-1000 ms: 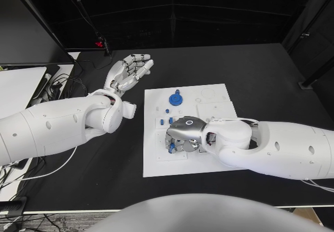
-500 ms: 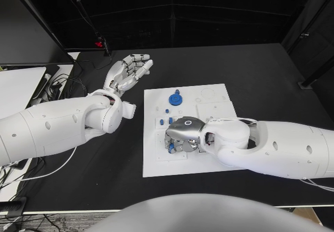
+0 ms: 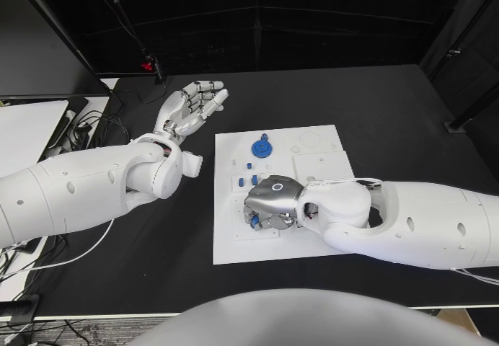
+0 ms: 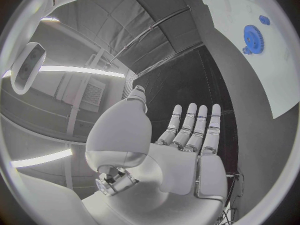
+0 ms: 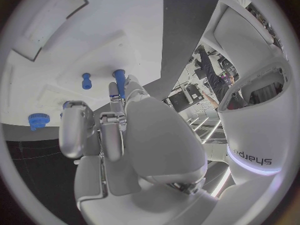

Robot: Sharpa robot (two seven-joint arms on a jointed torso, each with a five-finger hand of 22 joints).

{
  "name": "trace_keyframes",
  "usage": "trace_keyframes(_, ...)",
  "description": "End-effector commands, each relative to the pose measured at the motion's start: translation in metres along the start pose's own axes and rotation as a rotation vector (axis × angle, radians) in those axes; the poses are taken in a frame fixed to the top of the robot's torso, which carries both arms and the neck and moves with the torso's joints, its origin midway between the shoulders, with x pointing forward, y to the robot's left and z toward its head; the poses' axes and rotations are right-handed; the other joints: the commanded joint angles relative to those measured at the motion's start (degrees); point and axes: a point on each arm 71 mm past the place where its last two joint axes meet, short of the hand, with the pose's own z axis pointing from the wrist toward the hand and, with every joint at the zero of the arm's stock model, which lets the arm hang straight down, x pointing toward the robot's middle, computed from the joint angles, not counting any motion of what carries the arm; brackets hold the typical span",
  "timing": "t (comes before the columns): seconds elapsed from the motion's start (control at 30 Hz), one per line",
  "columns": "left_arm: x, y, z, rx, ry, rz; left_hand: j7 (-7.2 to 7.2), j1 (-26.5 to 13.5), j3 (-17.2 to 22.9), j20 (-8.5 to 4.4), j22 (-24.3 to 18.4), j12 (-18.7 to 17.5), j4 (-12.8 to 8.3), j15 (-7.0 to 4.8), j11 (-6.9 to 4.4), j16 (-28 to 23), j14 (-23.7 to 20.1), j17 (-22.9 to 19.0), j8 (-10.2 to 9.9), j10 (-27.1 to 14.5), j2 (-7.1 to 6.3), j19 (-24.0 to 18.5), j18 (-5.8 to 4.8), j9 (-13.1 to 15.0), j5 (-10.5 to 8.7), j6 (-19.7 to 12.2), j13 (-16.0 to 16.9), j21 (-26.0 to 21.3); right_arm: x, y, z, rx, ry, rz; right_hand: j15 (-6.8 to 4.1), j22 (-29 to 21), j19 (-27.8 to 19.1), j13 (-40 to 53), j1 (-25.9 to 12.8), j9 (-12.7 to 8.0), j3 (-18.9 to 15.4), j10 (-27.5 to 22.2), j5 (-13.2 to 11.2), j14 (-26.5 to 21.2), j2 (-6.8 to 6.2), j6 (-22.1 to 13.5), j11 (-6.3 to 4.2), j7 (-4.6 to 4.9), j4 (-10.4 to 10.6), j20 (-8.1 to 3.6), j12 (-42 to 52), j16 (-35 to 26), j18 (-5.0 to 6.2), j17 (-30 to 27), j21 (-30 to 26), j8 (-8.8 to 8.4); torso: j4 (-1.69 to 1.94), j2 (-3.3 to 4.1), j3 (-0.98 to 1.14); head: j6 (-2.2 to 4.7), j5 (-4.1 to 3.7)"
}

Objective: Assemble the parts on the task board

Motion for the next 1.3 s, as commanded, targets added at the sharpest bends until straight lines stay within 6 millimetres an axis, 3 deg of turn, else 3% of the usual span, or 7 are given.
trace_keyframes(0.03, 0.0000, -0.0110, -0.0001, 0.145, 0.001, -0.004, 8.79, 0.05, 0.30, -0.04, -0.01, 0.19, -0.12, 0.13, 0.00, 0.36, -0.43, -0.05, 0.20, -0.34, 0.65, 0.29, 0.17, -0.05, 0.25, -0.31, -0.04, 0.20, 0.0006, 0.0038, 0.0001, -0.013, 0.008, -0.059, 0.44, 6.39, 0.26, -0.03, -0.19, -0.10, -0.38, -0.62, 0.18, 5.02, -0.46, -0.49, 0.07, -0.06, 0.02, 0.44, -0.19, -0.20, 0.26, 9.65, -0.42, -0.42, -0.01, 0.03, 0.00, -0.01, -0.04)
trace_keyframes(0.37, 0.0003, -0.0110, 0.0000, 0.144, 0.001, -0.004, 8.79, 0.05, 0.30, -0.04, -0.01, 0.19, -0.12, 0.13, 0.00, 0.36, -0.43, -0.05, 0.20, -0.34, 0.65, 0.29, 0.17, -0.05, 0.25, -0.31, -0.04, 0.20, 0.0008, 0.0056, 0.0010, -0.011, 0.009, -0.074, 0.64, 6.13, 0.10, -0.02, -0.61, -0.32, -0.71, -1.92, 0.19, 4.93, -1.37, -1.35, 0.36, 0.06, -0.10, 0.63, -0.16, -0.37, 0.36, 9.17, -0.86, -1.11, 0.01, 0.06, 0.01, -0.01, -0.08)
trace_keyframes(0.8, 0.0004, -0.0109, 0.0002, 0.144, 0.002, -0.005, 8.79, 0.05, 0.30, -0.04, -0.01, 0.19, -0.12, 0.13, 0.00, 0.36, -0.43, -0.05, 0.20, -0.34, 0.65, 0.29, 0.17, -0.05, 0.25, -0.31, -0.04, 0.20, 0.0007, 0.0070, 0.0016, -0.013, 0.002, -0.085, 1.51, 4.97, -0.64, 0.13, -5.62, -0.55, -3.78, -5.49, 0.15, 4.49, -4.62, -4.08, 1.38, -0.07, 0.13, 1.37, 0.06, -1.15, 0.73, 7.11, -2.73, -2.40, 0.00, 0.03, 0.02, -0.01, -0.25)
trace_keyframes(1.3, 0.0003, -0.0107, 0.0003, 0.142, 0.003, -0.006, 8.79, 0.09, 0.29, -0.04, -0.04, 0.35, -0.14, 0.14, 0.01, 0.50, -0.48, -0.23, 0.31, -0.41, 0.83, 0.30, 0.17, -0.11, 0.28, -0.38, -0.12, 0.21, -0.0039, 0.0054, 0.0013, 0.006, -0.067, -0.060, 1.04, 4.42, -0.85, 0.26, -8.03, -0.48, -4.81, -4.20, 0.15, 4.25, -4.52, -4.91, 0.86, -0.02, 0.03, 1.28, 0.60, -1.62, 1.02, 5.97, -3.58, -2.37, -0.01, 0.04, 0.02, -0.01, -0.27)
